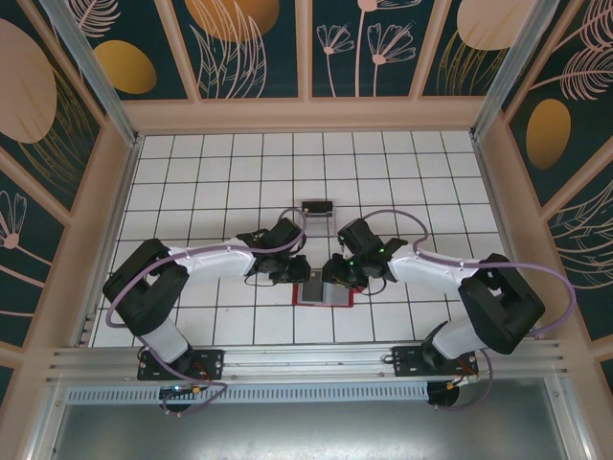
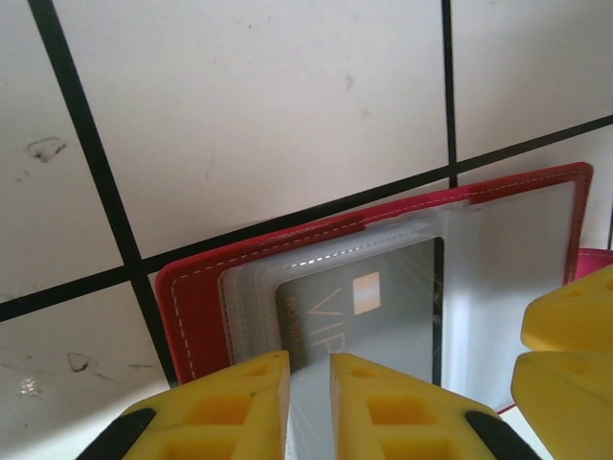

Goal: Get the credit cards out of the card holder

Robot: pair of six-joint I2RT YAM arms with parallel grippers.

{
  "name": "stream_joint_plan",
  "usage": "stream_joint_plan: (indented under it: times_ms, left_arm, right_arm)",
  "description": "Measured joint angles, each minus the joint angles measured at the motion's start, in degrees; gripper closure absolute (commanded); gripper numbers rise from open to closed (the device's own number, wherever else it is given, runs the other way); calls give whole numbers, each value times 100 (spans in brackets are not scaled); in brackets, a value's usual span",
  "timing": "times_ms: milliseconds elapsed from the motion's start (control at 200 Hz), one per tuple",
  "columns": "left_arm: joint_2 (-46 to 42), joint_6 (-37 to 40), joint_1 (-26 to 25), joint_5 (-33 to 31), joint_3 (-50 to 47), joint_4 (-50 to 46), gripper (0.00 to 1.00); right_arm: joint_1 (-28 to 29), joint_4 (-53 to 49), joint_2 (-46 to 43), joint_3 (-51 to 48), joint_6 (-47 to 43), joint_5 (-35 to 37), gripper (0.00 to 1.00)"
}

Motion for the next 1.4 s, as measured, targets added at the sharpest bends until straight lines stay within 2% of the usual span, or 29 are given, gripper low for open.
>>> stream_joint_plan:
  times_ms: [540,1401]
  left_arm:
    - [31,-20,0,-22,-111,28,79]
    - [31,-20,-4,-35,-111,26,80]
  right_arm:
    - [0,216,450,0,-48,-111,70]
    - [92,94,625,166,-70,-9,71]
